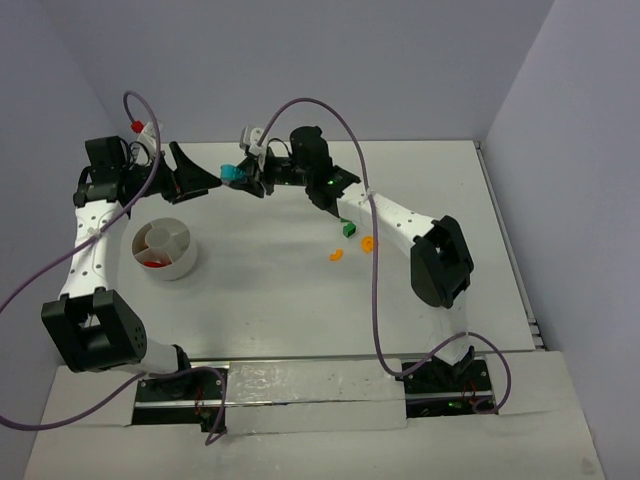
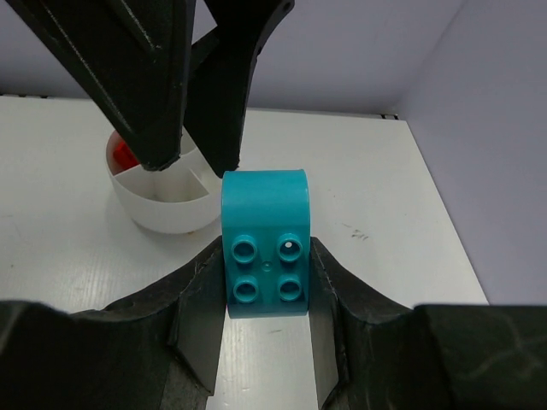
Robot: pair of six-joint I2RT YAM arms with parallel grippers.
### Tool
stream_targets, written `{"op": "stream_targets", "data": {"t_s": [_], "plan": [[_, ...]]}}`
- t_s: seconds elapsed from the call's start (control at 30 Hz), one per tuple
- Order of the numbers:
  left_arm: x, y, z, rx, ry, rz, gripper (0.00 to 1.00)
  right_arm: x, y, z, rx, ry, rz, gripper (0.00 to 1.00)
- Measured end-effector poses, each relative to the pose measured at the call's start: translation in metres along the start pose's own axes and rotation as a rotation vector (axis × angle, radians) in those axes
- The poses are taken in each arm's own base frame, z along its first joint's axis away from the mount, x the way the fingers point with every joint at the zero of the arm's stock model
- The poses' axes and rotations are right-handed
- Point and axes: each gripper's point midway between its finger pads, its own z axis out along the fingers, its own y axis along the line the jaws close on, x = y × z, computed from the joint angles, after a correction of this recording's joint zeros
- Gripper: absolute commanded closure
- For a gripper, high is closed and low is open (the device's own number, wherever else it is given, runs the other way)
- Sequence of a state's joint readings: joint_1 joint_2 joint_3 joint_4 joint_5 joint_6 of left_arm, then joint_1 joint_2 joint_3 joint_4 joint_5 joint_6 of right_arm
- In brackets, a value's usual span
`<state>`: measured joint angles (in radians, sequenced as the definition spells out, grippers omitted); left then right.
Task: Sort the legos into containers by color
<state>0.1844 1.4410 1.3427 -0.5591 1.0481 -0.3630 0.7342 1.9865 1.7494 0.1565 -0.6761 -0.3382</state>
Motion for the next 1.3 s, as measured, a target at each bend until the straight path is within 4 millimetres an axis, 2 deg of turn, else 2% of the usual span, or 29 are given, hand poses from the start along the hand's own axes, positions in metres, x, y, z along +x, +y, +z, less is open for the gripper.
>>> {"op": "stream_targets", "data": {"t_s": [0.33, 0.73, 1.03, 1.1, 1.17, 1.23, 1.27, 1.3], "plan": [[0.000, -0.001, 0.005, -0.013, 0.001, 0.009, 0.17, -0.004, 0.016, 0.012, -0.003, 0.017, -0.045, 1.00], [0.004, -0.008, 0.016, -0.003, 0.016, 0.031, 0.20, -0.010, 0.020, 0.017, 0.009, 0.042, -0.065, 1.00], [0.004, -0.010, 0.018, 0.004, 0.019, 0.035, 0.35, -0.010, 0.024, 0.021, 0.008, 0.048, -0.065, 1.00], [0.004, -0.011, 0.019, 0.006, 0.020, 0.032, 0.43, -0.011, 0.025, 0.023, 0.005, 0.045, -0.070, 1.00], [0.005, -0.012, 0.019, 0.015, 0.023, 0.029, 0.59, -0.011, 0.025, 0.023, 0.005, 0.051, -0.074, 1.00], [0.005, -0.013, 0.020, 0.018, 0.024, 0.021, 0.85, -0.010, 0.025, 0.023, 0.007, 0.056, -0.079, 0.99], [0.005, -0.013, 0.020, 0.020, 0.025, 0.019, 0.98, -0.010, 0.024, 0.023, 0.008, 0.058, -0.080, 0.94], [0.005, -0.013, 0.021, 0.022, 0.026, 0.018, 1.00, -0.009, 0.024, 0.023, 0.009, 0.059, -0.081, 0.84]]}}
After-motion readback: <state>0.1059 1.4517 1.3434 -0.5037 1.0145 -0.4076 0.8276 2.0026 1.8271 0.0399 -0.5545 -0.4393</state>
